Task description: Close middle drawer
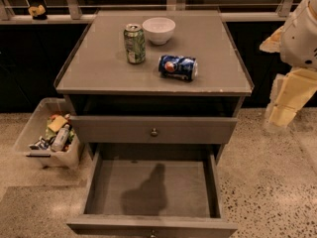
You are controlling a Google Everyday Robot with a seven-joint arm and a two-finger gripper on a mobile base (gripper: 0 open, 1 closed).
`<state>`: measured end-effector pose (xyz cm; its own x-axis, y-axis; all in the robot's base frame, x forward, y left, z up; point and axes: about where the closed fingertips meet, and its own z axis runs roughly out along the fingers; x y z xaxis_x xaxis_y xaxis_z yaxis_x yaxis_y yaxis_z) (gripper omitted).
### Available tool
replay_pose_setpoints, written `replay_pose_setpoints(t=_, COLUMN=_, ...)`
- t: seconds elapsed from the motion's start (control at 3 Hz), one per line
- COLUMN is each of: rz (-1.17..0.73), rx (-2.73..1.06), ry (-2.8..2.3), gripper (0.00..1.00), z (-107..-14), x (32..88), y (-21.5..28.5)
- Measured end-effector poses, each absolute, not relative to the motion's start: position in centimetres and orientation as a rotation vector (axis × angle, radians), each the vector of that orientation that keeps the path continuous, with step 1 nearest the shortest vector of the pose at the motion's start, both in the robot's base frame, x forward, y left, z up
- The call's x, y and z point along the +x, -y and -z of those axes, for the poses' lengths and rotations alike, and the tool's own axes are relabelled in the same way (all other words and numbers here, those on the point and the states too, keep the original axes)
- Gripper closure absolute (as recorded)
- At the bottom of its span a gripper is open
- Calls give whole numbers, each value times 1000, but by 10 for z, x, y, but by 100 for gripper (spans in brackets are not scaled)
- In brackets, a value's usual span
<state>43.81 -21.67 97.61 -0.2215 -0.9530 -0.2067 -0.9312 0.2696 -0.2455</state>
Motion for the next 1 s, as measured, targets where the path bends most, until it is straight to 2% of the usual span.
replay_pose_setpoints(t=0.33, rz=106, rx=-1724, ry=-2221, gripper=0, z=-977, x=436, y=216)
replay_pose_setpoints(t=0.67, rz=131, rx=-1733, ry=-2128, gripper=0, z=-978, x=405, y=209)
replay_pose_setpoints(t=1.0, rz=147, rx=-1665, ry=-2091, gripper=0, z=-951, x=358, y=225)
